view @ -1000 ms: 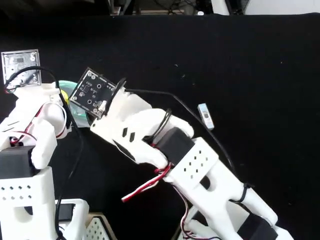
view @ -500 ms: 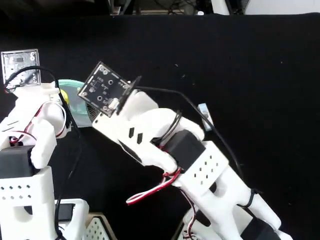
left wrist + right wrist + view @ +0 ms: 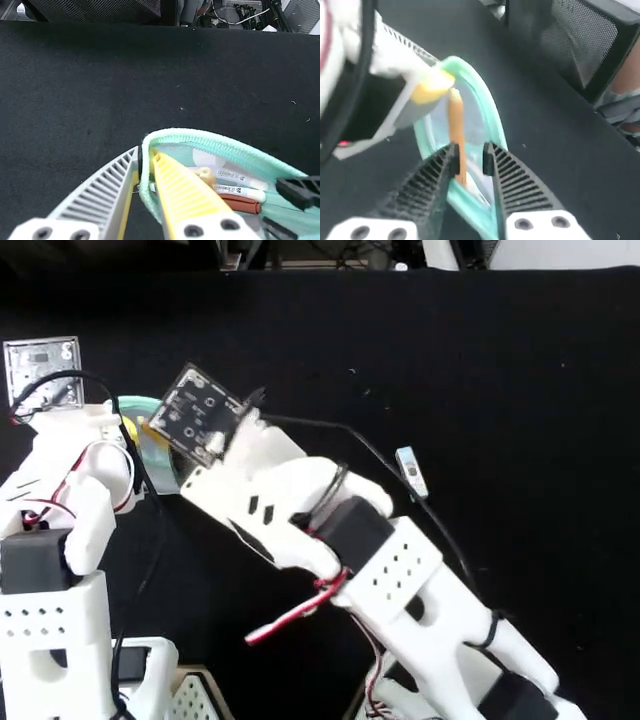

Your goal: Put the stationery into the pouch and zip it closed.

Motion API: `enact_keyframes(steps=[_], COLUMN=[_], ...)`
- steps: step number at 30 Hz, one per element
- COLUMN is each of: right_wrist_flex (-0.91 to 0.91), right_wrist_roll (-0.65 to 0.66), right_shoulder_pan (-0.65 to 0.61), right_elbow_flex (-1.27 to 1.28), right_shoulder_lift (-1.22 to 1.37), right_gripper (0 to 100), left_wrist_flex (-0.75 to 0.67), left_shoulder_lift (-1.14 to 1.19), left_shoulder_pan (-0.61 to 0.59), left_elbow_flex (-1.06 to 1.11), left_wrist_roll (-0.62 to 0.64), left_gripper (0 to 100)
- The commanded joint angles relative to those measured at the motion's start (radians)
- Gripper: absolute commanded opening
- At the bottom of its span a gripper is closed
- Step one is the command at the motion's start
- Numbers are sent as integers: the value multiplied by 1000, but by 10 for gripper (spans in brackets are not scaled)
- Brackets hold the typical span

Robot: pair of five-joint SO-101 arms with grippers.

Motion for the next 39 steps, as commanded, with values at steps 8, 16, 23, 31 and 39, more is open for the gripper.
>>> enact_keyframes(steps=[8, 16, 23, 31, 39], right_wrist_flex=[-46, -72, -72, 78, 247], right_wrist_roll=[3, -3, -5, -5, -5], right_shoulder_pan=[232, 233, 222, 201, 404], right_elbow_flex=[59, -68, -114, -160, -151], right_shoulder_lift=[-77, 22, 84, -171, -367], right_gripper=[96, 96, 99, 100, 123], left_wrist_flex=[12, 63, -112, -129, -123], left_shoulder_lift=[46, 58, 57, 57, 58], left_shoulder_pan=[8, 8, 2, 2, 2], left_elbow_flex=[122, 2, 151, 168, 170], left_wrist_roll=[3, 14, 20, 20, 20], left_gripper=[30, 30, 32, 32, 30])
